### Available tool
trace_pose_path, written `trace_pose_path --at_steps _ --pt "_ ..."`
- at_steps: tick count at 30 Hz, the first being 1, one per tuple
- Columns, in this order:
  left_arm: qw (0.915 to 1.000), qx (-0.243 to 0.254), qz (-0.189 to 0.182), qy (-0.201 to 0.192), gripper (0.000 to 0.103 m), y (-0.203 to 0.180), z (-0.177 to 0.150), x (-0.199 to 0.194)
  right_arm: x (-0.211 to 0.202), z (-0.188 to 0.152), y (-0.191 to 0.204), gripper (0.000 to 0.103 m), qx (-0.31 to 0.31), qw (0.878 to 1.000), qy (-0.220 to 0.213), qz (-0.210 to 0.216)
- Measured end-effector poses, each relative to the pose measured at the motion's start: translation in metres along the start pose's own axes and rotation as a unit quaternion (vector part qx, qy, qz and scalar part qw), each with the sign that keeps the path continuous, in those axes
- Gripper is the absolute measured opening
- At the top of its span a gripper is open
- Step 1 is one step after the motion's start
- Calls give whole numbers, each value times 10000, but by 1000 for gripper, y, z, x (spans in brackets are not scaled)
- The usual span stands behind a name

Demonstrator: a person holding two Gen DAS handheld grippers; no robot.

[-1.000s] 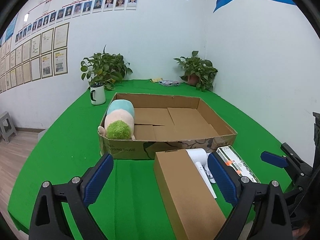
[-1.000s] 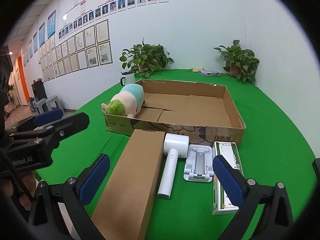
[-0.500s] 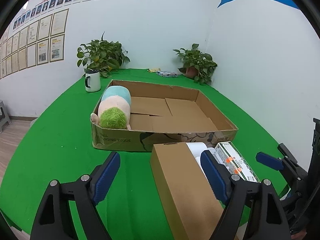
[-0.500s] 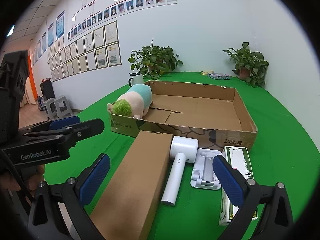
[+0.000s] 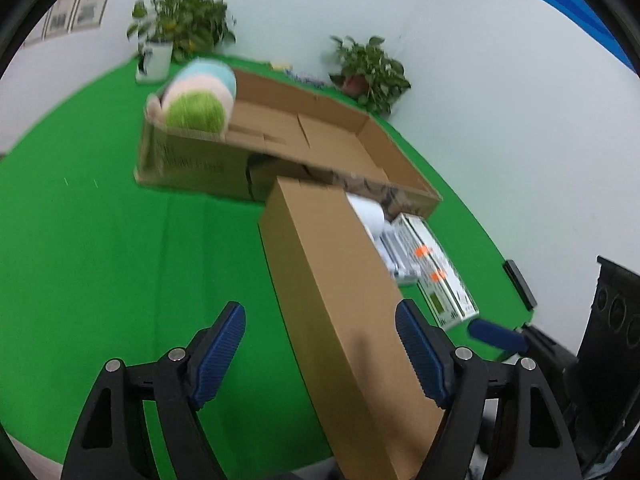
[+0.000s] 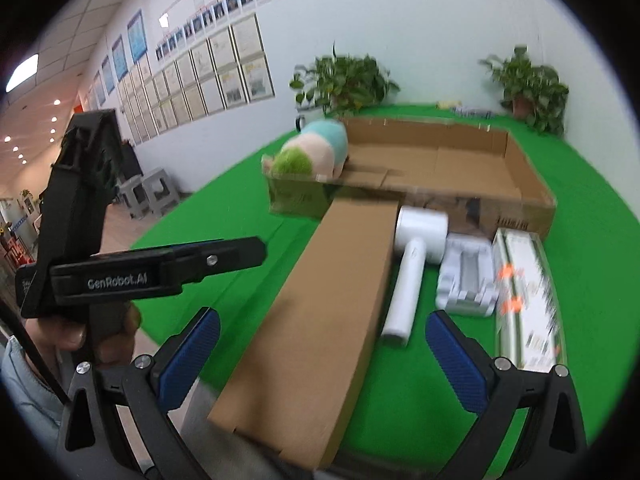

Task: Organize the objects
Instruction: 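Grasp the long brown cardboard tray edge with the left gripper and lift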

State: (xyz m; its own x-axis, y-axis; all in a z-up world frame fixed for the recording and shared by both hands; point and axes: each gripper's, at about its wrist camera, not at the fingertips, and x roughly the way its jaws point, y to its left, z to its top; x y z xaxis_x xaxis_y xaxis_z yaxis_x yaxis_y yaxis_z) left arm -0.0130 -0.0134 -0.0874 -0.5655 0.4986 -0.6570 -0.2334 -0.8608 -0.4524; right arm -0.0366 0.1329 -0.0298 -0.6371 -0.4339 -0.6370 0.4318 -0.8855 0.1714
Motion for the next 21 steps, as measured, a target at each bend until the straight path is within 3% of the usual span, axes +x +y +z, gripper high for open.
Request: trace_pose_path --at_steps 5,13,14,15,17,21 --pt "9928 -306 -813 823 69 8 -11 47 20 -18 24 102 -62 9975 695 -130" --pt "9902 -389 -947 945 70 22 -10 56 34 -21 42 102 -373 9912 1077 -670" --pt "9890 -492 -1021 955 69 26 -11 55 36 -23 41 100 -342 9905 1130 -700" --pt "9886 -525 -1045 953 69 28 -14 54 36 -24 41 90 -331 9900 1145 -751" --pt "9885 -545 -1067 925 71 28 -17 46 39 -30 43 88 -495 9867 1138 -1052" --pt "9900 -601 -885 917 78 38 -16 34 36 -25 32 85 -159 9910 1123 -714"
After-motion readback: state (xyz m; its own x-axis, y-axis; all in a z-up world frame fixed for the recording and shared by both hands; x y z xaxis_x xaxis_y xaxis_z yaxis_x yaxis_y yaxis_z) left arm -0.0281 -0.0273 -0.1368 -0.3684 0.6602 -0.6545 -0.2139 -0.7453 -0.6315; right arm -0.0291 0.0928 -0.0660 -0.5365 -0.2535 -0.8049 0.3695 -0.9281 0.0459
